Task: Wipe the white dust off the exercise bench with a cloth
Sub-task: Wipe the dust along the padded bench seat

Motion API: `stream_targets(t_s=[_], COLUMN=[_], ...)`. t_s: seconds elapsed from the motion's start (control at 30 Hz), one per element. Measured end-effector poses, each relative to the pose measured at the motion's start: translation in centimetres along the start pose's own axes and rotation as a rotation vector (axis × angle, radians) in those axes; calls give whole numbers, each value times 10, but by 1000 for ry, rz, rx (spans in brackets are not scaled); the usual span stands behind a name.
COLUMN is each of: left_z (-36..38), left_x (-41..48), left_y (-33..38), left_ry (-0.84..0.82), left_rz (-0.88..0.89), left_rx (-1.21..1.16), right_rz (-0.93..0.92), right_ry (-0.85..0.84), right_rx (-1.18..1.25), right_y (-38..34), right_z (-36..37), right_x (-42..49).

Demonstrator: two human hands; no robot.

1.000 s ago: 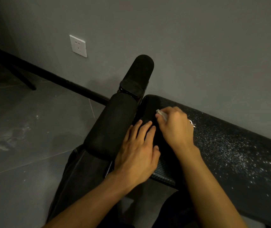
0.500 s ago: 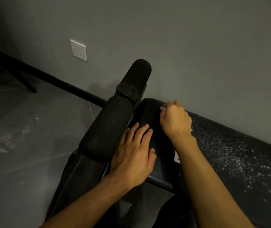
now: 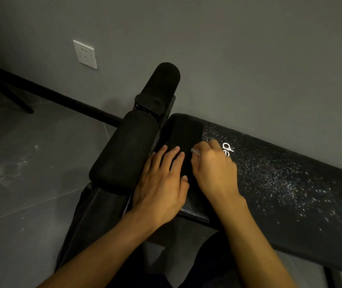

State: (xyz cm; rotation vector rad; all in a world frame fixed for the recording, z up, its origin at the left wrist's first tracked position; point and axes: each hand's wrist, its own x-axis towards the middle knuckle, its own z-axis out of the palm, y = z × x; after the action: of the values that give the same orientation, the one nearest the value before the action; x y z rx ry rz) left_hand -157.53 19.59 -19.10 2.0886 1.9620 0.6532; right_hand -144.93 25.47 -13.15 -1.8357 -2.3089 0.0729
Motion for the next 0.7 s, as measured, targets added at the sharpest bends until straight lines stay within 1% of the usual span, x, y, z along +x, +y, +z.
stream_targets(t_s=[0.07, 0.2, 0.43, 0.57, 0.7], left_z=[0, 1, 0, 1, 1], left_x=[0, 0, -2, -1, -1], left_y=[-1, 0, -3, -3, -4], left_ry=[-1, 10, 57, 53, 63], left_rz=[8, 17, 46, 39, 46], left_rx=[0, -9, -35, -58, -60], right_rz=[9, 24, 50, 49, 105], right_ry=[9, -11, -21, -70, 15], right_rx=[8, 73, 113, 181, 207], right_y=[-3, -4, -3, -6, 7], right_z=[-1, -8, -5, -10, -3], right_x=[-8, -55, -46, -100, -99])
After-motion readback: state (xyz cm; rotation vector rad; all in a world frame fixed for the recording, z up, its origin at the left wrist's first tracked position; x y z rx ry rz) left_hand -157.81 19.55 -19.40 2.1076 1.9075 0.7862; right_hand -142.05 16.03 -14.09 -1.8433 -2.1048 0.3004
